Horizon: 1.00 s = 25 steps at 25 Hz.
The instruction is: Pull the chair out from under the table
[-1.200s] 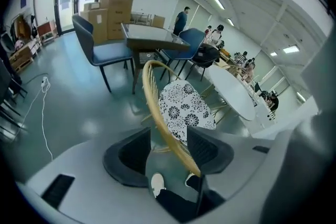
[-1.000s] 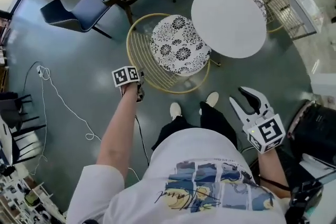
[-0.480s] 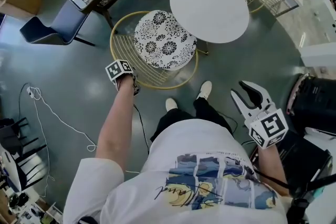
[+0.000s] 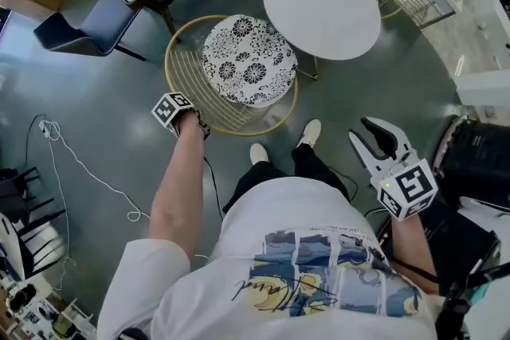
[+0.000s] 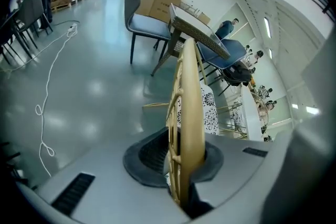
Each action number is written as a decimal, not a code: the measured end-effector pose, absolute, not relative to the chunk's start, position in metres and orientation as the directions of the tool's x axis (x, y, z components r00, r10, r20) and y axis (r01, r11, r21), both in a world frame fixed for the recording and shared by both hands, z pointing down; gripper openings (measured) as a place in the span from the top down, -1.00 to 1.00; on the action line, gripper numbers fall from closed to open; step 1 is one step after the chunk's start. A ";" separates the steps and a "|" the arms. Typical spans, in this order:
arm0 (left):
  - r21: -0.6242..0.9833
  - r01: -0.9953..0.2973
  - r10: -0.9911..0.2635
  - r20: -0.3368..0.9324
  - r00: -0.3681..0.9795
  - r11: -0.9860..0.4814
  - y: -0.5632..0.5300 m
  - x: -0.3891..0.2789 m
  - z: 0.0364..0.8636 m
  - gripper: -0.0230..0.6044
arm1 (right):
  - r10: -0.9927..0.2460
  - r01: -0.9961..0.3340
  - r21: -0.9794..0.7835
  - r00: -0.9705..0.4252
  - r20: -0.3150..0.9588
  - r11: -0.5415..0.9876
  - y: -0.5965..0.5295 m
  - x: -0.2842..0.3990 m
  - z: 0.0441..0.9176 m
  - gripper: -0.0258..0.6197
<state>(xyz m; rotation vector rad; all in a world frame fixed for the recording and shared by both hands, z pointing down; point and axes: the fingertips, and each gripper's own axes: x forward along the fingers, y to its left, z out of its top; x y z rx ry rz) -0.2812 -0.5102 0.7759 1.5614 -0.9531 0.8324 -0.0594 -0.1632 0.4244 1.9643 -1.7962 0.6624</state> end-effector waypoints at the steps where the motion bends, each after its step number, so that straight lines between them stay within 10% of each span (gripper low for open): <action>1: 0.424 -0.901 -0.156 0.887 0.434 -0.094 -0.509 -0.291 0.775 0.82 | -0.808 -0.996 -0.027 0.055 0.587 -0.087 -0.164 -0.063 0.425 0.50; 25: 0.408 -0.912 -0.203 0.897 0.392 0.040 -0.480 -0.542 0.766 0.82 | -0.778 -0.978 -0.063 -0.198 0.596 0.201 -0.223 -0.154 0.438 0.50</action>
